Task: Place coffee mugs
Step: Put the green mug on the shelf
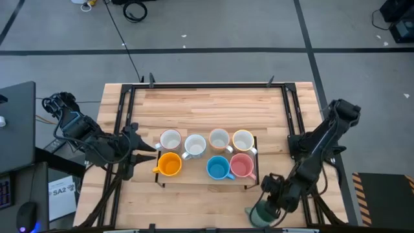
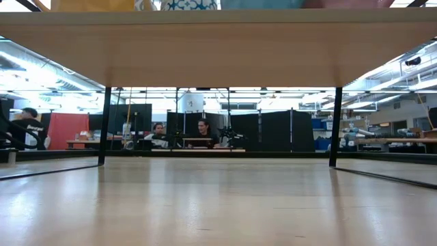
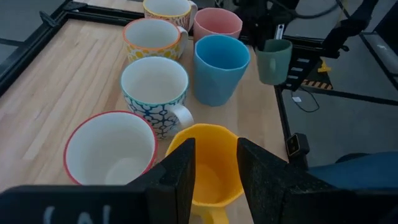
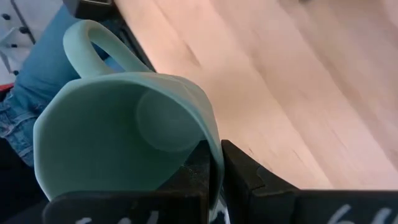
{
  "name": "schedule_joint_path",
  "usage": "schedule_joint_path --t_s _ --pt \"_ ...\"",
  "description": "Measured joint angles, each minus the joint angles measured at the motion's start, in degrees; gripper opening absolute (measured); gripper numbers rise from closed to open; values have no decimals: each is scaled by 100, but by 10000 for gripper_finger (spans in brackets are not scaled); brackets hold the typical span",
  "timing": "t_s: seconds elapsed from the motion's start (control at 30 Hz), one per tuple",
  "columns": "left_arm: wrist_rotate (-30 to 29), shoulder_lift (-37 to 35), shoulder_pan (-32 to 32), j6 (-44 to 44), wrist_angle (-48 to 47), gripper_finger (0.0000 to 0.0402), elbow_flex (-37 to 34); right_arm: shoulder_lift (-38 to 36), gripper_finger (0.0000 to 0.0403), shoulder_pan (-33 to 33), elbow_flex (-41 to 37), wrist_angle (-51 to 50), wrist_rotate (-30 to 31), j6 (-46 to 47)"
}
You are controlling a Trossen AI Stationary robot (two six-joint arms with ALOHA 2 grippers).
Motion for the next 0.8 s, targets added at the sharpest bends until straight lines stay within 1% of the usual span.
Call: schedule_joint_path --t_s 0.13,0.27,0.37,0.5,0.6,0.8 --pt "4 0 2 0 86 123 0 611 26 0 596 -85 166 -259" --pt "5 0 0 -1 113 123 0 1110 26 -26 1289 -485 237 -428" --pt "6 0 0 0 114 123 0 1426 26 -88 1808 -869 255 -542" --pt "6 0 1 4 116 123 0 1758 26 -237 2410 -1171 436 -742" --pt "8 0 1 7 115 123 0 1971 27 -386 2763 -1224 591 -958" --pt "9 0 0 9 115 123 0 2371 27 -733 3225 -1223 612 -1383"
